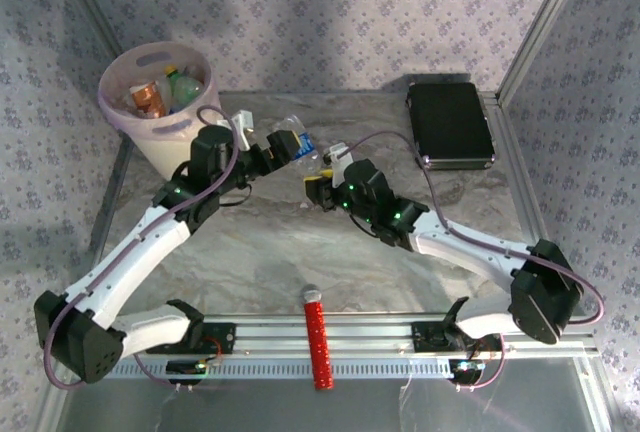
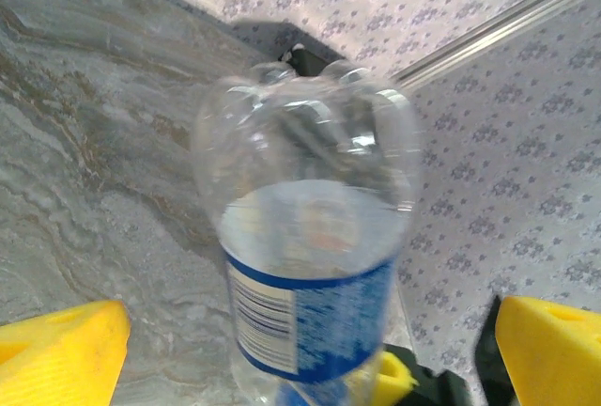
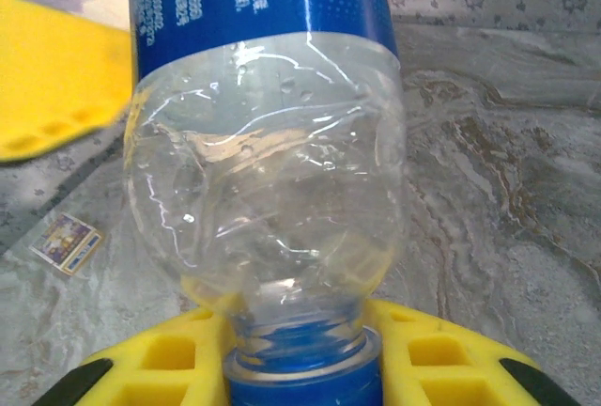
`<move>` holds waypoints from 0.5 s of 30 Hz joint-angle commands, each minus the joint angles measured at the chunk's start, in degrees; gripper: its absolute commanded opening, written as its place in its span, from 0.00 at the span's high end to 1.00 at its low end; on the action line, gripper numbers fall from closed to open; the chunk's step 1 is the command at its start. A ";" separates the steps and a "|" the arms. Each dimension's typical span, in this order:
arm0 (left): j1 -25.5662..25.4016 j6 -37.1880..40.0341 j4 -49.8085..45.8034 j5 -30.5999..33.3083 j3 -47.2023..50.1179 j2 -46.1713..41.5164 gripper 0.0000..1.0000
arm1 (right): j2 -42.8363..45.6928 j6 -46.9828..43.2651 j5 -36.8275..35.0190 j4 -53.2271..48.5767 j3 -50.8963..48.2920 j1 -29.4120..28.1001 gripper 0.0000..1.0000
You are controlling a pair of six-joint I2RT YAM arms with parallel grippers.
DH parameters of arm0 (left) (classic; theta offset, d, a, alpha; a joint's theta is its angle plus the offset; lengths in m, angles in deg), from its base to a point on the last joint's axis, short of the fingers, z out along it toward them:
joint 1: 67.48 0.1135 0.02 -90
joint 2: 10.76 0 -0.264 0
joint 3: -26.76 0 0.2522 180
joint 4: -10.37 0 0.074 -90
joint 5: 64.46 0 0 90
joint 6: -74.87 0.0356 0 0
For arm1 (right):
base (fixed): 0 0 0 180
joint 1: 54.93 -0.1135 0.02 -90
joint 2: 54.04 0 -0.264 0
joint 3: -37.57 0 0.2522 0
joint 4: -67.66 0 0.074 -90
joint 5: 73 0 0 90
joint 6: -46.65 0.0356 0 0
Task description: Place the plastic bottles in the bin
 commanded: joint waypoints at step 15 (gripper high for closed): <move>-2.08 0.12 4.76 1.43 -3.78 4.75 0.40 | 0.49 0.43 0.64 2.39 -0.61 -1.81 0.72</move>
